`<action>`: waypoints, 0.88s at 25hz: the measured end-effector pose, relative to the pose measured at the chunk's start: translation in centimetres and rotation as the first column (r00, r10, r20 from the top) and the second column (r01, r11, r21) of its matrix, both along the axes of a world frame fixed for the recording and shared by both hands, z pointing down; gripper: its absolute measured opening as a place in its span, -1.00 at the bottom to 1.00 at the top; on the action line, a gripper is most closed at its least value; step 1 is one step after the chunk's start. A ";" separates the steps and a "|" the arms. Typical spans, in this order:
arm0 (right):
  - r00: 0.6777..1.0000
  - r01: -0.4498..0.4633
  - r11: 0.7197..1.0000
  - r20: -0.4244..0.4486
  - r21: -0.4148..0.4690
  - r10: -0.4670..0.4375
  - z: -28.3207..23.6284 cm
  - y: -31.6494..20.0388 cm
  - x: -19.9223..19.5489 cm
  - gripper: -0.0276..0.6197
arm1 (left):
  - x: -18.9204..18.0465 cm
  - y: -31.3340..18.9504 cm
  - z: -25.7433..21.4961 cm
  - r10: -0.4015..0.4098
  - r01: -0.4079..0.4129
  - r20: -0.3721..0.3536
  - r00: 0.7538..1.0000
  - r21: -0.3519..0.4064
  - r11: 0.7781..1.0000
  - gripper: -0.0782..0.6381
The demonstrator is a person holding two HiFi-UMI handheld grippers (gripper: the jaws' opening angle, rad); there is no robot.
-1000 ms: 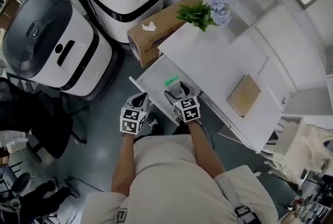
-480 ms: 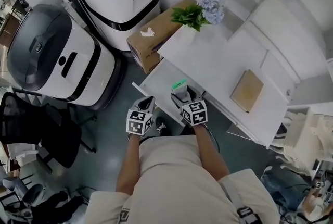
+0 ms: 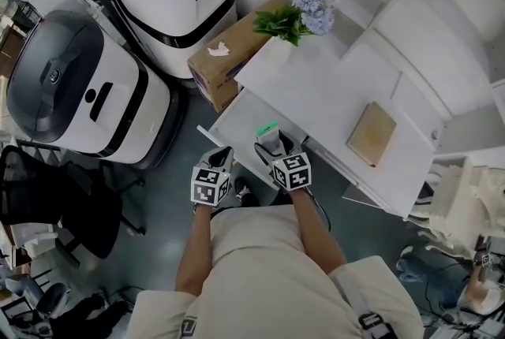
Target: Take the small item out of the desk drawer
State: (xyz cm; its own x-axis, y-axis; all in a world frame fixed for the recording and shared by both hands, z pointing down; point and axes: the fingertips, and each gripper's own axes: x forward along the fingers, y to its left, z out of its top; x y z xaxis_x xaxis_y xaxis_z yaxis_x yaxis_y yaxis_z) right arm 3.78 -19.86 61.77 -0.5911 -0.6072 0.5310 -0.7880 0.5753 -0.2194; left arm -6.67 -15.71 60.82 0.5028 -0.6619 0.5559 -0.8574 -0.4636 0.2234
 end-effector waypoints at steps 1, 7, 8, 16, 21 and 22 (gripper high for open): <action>1.000 0.002 1.000 0.000 0.001 -0.002 -0.1 0.0 -0.1 0.21 | 0.0 0.0 0.0 0.001 -0.001 -0.001 1.000 -0.001 1.000 -0.73; 1.000 0.011 1.000 -0.001 0.004 -0.011 -0.1 0.2 -0.3 0.21 | 0.2 -0.1 0.1 0.007 -0.007 -0.005 1.000 -0.003 1.000 -0.73; 1.000 0.010 1.000 -0.001 0.004 -0.010 -0.1 0.2 -0.3 0.21 | 0.3 -0.1 0.2 0.009 -0.009 -0.006 1.000 -0.004 1.000 -0.73; 1.000 0.007 1.000 0.008 -0.003 -0.007 -0.1 0.3 0.1 0.21 | 1.0 -0.1 0.1 0.028 -0.028 -0.010 1.000 -0.007 1.000 -0.73; 1.000 0.004 1.000 0.011 -0.005 -0.003 -0.1 0.2 0.4 0.21 | 1.0 -0.1 0.2 0.022 -0.022 -0.008 1.000 -0.008 1.000 -0.73; 1.000 0.004 1.000 0.012 -0.005 -0.004 -0.1 0.2 0.4 0.21 | 1.0 -0.1 0.3 0.021 -0.021 -0.007 1.000 -0.008 1.000 -0.73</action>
State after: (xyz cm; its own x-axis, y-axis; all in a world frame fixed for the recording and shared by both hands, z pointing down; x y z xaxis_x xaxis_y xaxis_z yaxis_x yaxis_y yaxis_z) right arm 4.16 -19.64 61.70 -0.5996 -0.6026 0.5266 -0.7832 0.5771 -0.2314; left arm -5.64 -15.77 61.08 0.5208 -0.6464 0.5577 -0.8457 -0.4797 0.2337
